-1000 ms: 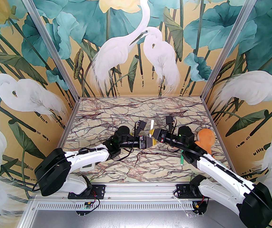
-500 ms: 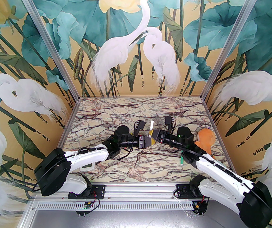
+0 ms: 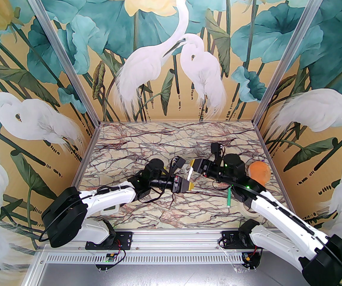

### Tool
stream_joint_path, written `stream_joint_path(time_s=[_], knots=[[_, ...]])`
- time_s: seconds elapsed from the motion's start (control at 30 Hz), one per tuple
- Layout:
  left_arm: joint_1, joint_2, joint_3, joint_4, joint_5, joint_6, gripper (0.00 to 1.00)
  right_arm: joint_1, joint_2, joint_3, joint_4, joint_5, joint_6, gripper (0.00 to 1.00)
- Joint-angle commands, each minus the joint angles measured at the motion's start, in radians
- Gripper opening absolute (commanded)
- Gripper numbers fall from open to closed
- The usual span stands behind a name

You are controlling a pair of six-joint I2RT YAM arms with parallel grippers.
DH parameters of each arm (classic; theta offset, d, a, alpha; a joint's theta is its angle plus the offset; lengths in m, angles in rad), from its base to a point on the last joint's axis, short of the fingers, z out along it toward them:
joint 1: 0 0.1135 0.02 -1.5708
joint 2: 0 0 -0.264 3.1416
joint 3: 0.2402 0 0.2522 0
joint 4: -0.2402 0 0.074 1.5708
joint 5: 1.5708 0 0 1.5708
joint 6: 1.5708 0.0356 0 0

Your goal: Open the pen caps

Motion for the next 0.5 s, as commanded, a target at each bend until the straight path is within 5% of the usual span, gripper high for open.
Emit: stream_joint_path(time_s=[0.0,0.47], knots=[[-0.016,-0.013,0.025,-0.034,0.056,0.040,0.06,-0.007,0.019,0.046,-0.073,0.026,-0.040,0.46],[-0.030,-0.002,0.034,-0.036,0.044,0.048,0.05,-0.008,0.062,0.058,-0.059,-0.011,-0.027,0.23]])
